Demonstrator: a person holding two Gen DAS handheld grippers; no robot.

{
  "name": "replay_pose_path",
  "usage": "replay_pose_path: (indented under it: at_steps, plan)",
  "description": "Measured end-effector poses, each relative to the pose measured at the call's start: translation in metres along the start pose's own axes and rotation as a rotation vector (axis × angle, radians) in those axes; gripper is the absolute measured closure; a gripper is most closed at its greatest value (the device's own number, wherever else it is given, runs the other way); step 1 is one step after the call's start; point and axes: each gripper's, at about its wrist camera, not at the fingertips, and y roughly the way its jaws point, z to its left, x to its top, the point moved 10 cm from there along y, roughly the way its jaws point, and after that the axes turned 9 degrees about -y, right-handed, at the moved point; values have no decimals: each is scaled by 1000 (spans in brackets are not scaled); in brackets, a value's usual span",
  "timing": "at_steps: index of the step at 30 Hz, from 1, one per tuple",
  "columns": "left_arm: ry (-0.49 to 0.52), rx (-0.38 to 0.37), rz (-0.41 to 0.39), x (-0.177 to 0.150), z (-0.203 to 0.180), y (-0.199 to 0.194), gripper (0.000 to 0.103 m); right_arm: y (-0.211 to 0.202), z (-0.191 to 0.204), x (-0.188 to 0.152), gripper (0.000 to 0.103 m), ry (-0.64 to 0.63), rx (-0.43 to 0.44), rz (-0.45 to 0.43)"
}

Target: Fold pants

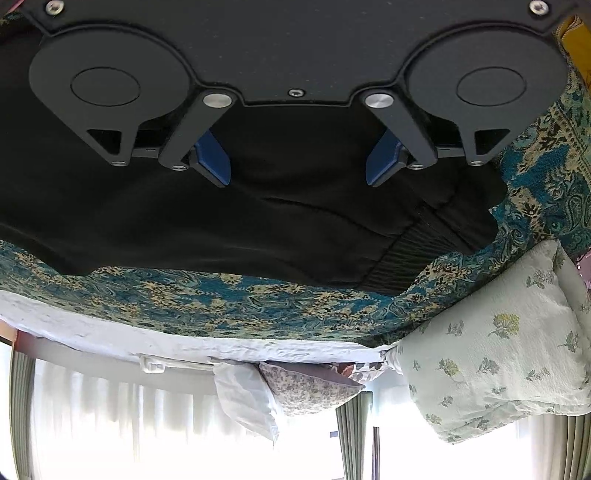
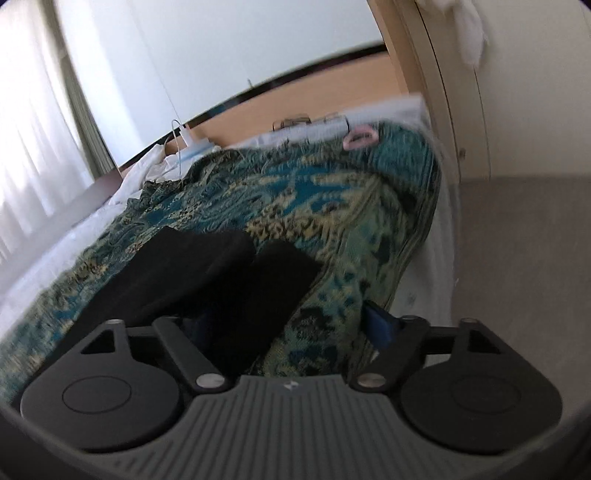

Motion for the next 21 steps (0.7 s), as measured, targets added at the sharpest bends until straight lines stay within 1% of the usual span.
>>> replay_pose_path:
  at_steps: [3,4,6,8,12,15,17,21]
  plan:
    - [1,-1,1,0,0,0,22,-16,12,3,30,-125,-45,-80]
    - [1,-1,1,-1,0,0,22,-20,17,4,31,-169,-48,-100]
    - [0,0,0,-1,-1,0,22,-25,25,2,33,-224,-47,-115]
    - [1,0,0,-1,-1,0,22,-28,28,3,37,-248,-65,-119]
    - [2,0,-1,-1,0,0,22,-32,32,5,35,-324,-167,-162]
    - [3,0,-1,-1,-1,0,22,-37,48,-1,35,-394,-130,-177]
    - [3,0,-1,-1,-1,0,22,-41,59,-8,43,-419,-69,-160]
    - [3,0,-1,-1,-1,0,22,-47,60,-11,44,-348,-17,-134]
